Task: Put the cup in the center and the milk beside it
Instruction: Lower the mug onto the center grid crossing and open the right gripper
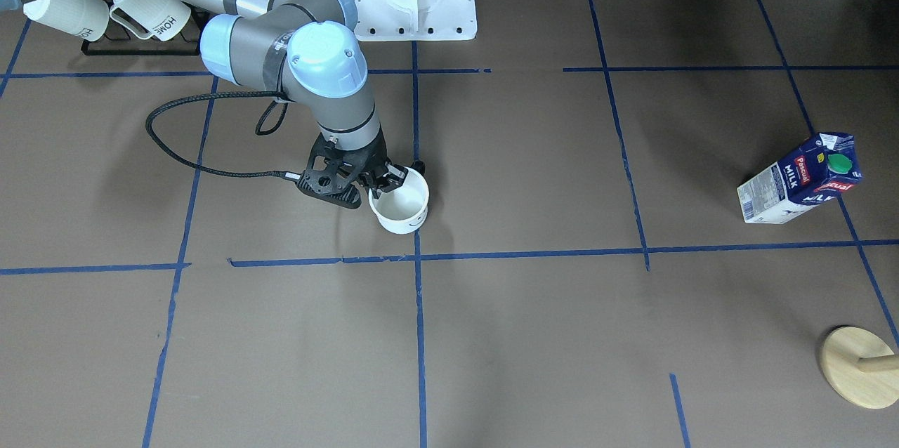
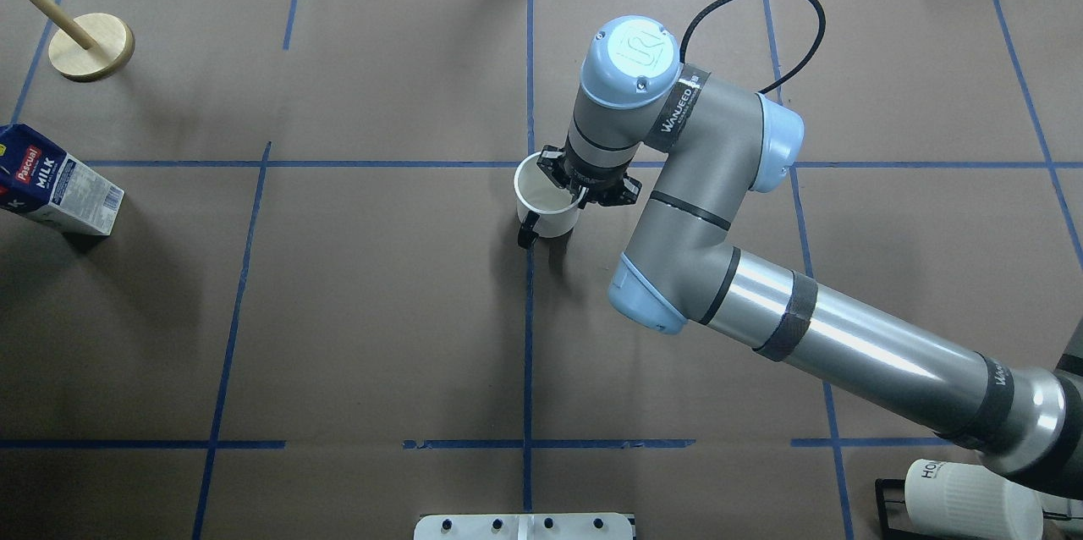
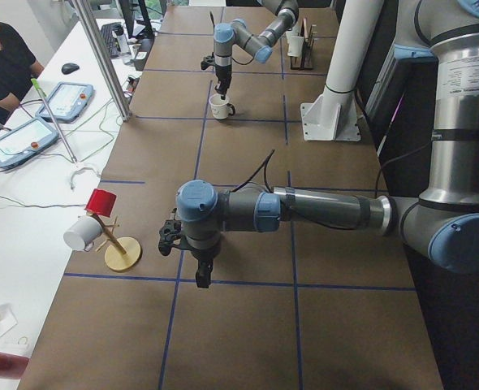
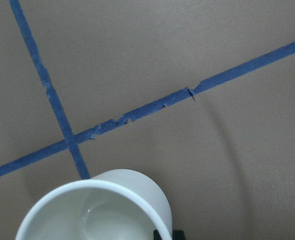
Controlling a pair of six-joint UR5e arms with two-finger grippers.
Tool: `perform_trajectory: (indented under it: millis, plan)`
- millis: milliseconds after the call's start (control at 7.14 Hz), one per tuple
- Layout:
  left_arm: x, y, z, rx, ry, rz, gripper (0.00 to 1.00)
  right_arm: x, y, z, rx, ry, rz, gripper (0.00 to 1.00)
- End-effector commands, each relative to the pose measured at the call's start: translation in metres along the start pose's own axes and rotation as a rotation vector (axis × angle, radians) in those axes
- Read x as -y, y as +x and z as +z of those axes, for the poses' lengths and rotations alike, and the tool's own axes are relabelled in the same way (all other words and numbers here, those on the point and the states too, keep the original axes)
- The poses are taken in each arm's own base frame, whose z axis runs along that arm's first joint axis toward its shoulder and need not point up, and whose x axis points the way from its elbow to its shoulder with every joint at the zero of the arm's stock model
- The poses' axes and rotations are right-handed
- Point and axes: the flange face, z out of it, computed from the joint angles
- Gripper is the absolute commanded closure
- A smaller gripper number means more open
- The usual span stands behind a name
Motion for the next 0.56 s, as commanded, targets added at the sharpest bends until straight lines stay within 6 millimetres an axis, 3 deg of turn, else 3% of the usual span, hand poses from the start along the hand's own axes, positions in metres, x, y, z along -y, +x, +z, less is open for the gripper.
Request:
perform_trajectory:
  millis: [0,280,420]
  plan:
    - [-0.0004,0.0007,0.0001,0.001,0.000,0.000,0.00,-0.0014,0.0116,0.0017,-0.003,-0.003,-0.003,0.98]
    - [-0.0004,0.0007,0.0001,0.001,0.000,0.000,0.00,-0.0031,0.0178,-0.0020,0.004,-0.001,-0.005,0.93]
    - [-0.0004,0.0007,0.0001,0.001,0.000,0.000,0.00,-0.0030,0.0178,-0.0014,0.004,-0.002,-0.006,0.74]
